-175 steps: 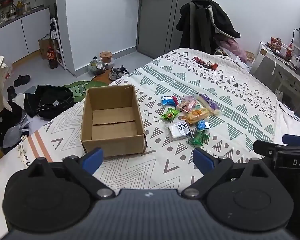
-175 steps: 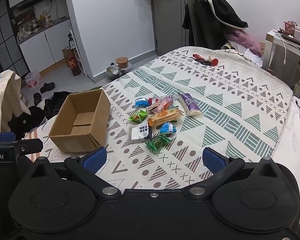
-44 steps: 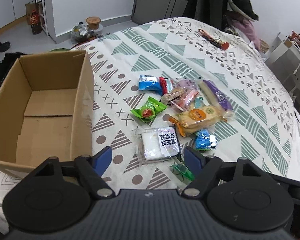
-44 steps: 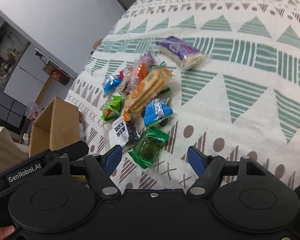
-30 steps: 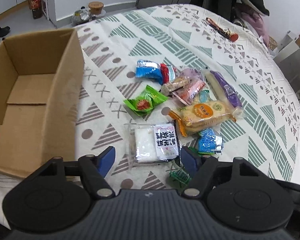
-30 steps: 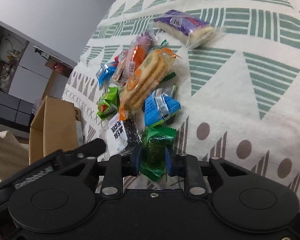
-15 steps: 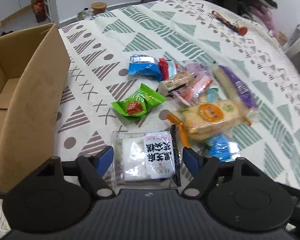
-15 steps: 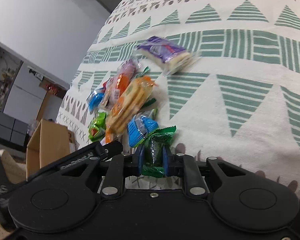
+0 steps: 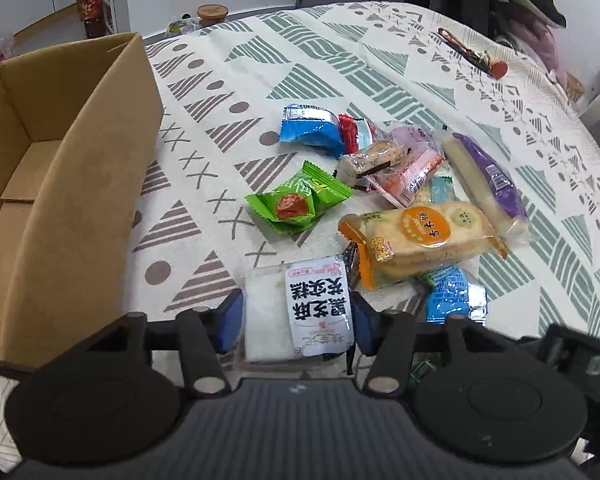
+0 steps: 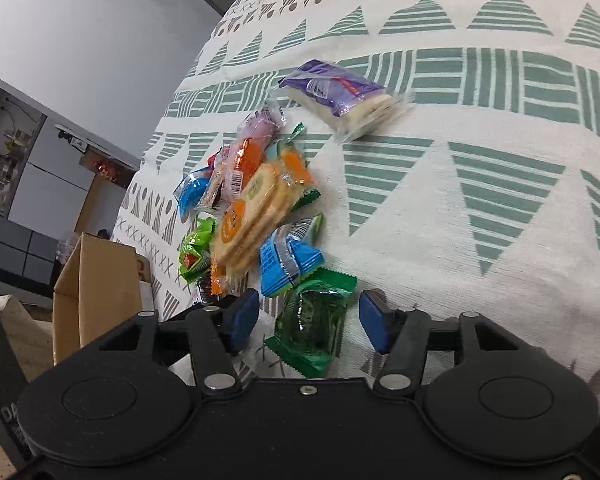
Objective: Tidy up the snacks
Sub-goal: 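Grasp the white rice-cake pack with the left gripper while the right grasps a green pack, then carry both packs to the cardboard box and open both grippers inside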
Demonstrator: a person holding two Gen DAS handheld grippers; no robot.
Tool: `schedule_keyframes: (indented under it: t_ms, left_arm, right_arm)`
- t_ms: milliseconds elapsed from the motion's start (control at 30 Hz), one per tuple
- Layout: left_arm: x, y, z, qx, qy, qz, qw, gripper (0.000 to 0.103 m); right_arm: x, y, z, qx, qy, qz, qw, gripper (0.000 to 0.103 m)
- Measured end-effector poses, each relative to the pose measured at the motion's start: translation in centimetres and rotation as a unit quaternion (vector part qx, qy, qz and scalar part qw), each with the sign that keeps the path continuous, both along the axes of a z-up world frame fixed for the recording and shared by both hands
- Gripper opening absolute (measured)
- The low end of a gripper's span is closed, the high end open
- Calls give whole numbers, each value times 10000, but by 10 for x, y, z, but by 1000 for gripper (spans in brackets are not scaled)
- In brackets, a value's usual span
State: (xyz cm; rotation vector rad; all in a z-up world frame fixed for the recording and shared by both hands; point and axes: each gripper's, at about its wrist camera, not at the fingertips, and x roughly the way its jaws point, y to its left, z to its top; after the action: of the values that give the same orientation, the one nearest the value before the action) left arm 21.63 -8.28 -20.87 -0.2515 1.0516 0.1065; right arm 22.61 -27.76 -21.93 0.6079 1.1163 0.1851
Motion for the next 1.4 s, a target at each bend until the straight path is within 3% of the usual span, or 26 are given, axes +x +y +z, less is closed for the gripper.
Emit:
schedule_keyframes:
  t_ms: [200, 1067, 1400]
  left_arm:
    - [-10, 2, 11, -55, -2, 32, 10000, 49]
    - [-79, 43, 92, 78, -730, 371, 9966, 49]
    - [-88, 77, 117, 129, -930, 637, 9935, 49]
  right_arm:
    - [-5, 7, 4, -20, 10, 214, 9998, 26]
    - [-45, 16, 80, 25, -1488, 458, 9878, 25]
    - [-45, 50, 113, -88, -1919, 659, 9791, 25]
